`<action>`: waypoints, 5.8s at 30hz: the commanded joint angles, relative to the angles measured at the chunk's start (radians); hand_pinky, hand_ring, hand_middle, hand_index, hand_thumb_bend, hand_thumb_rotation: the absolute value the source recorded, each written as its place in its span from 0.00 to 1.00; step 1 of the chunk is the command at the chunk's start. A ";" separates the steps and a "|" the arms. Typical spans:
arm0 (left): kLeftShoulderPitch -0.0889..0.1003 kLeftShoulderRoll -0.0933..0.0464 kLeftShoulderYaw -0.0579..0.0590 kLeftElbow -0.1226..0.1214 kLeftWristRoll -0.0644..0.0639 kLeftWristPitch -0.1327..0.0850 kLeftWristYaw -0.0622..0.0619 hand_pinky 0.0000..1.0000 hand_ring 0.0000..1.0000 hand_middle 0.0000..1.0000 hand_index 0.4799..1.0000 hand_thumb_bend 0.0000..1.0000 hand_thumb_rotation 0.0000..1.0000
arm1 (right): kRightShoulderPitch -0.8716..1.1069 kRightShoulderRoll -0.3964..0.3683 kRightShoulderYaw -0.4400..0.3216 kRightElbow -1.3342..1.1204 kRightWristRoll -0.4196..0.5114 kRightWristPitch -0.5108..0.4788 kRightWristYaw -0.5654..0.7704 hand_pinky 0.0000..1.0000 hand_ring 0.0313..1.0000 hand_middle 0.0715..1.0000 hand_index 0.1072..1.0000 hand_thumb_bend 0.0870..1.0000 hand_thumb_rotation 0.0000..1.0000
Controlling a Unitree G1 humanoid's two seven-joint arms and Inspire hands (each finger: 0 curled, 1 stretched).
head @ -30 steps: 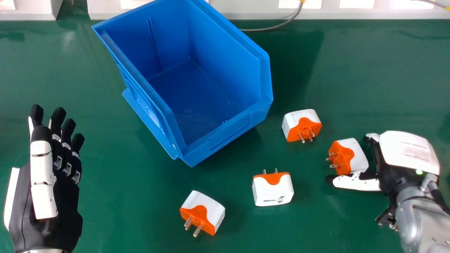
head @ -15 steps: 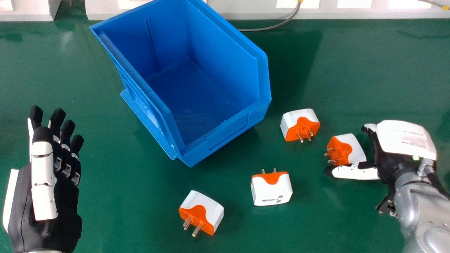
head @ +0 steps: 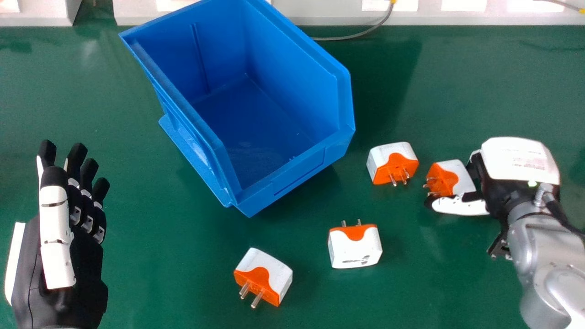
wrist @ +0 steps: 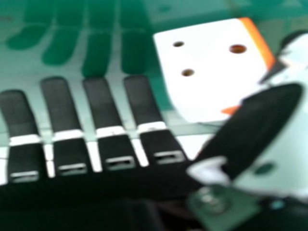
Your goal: Pick all objects and put in blue box
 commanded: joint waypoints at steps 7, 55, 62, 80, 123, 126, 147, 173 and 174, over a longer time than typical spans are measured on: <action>0.006 0.004 -0.002 -0.042 0.012 0.004 0.003 1.00 1.00 1.00 1.00 0.46 0.93 | 0.042 0.005 0.017 0.000 0.037 -0.087 -0.006 0.39 0.48 0.55 0.54 0.29 0.20; 0.001 0.026 0.014 -0.053 0.007 0.038 -0.010 1.00 1.00 1.00 1.00 0.45 0.94 | 0.037 -0.047 0.033 -0.057 0.013 -0.014 0.150 0.56 0.65 0.72 0.76 0.93 0.44; 0.004 0.020 0.016 -0.053 0.009 0.036 -0.009 1.00 1.00 1.00 1.00 0.46 0.92 | 0.030 -0.052 0.034 -0.070 0.031 -0.041 0.183 0.77 0.84 0.88 0.87 0.98 0.49; 0.015 0.011 0.014 -0.062 0.021 0.030 0.002 1.00 1.00 1.00 1.00 0.49 0.91 | -0.045 -0.008 0.083 0.041 0.005 -0.071 0.143 0.47 0.55 0.61 0.61 0.80 0.52; 0.004 0.014 0.015 -0.069 0.009 0.050 0.005 1.00 1.00 1.00 1.00 0.44 0.93 | 0.234 -0.124 -0.187 -0.447 0.072 -0.059 0.063 0.22 0.30 0.37 0.42 0.23 0.25; -0.005 0.015 0.015 -0.064 0.014 0.051 0.006 1.00 1.00 1.00 1.00 0.45 0.94 | 0.257 -0.114 -0.237 -0.521 0.068 -0.062 0.043 0.15 0.20 0.26 0.41 0.41 0.16; -0.014 0.005 0.008 -0.049 0.034 0.031 -0.002 1.00 1.00 1.00 1.00 0.43 0.98 | 0.289 -0.003 -0.282 -0.834 0.085 -0.164 0.065 0.05 0.06 0.08 0.40 0.44 0.14; 0.012 -0.018 -0.019 -0.061 0.058 0.017 0.014 1.00 1.00 1.00 1.00 0.40 1.00 | -0.189 0.377 0.016 -0.344 0.002 -0.195 -0.016 0.27 0.33 0.39 0.42 0.43 0.15; 0.012 -0.019 -0.018 -0.060 0.060 0.016 0.016 1.00 1.00 1.00 1.00 0.40 1.00 | -0.216 0.386 0.026 -0.308 -0.008 -0.186 -0.022 0.23 0.28 0.35 0.42 0.43 0.15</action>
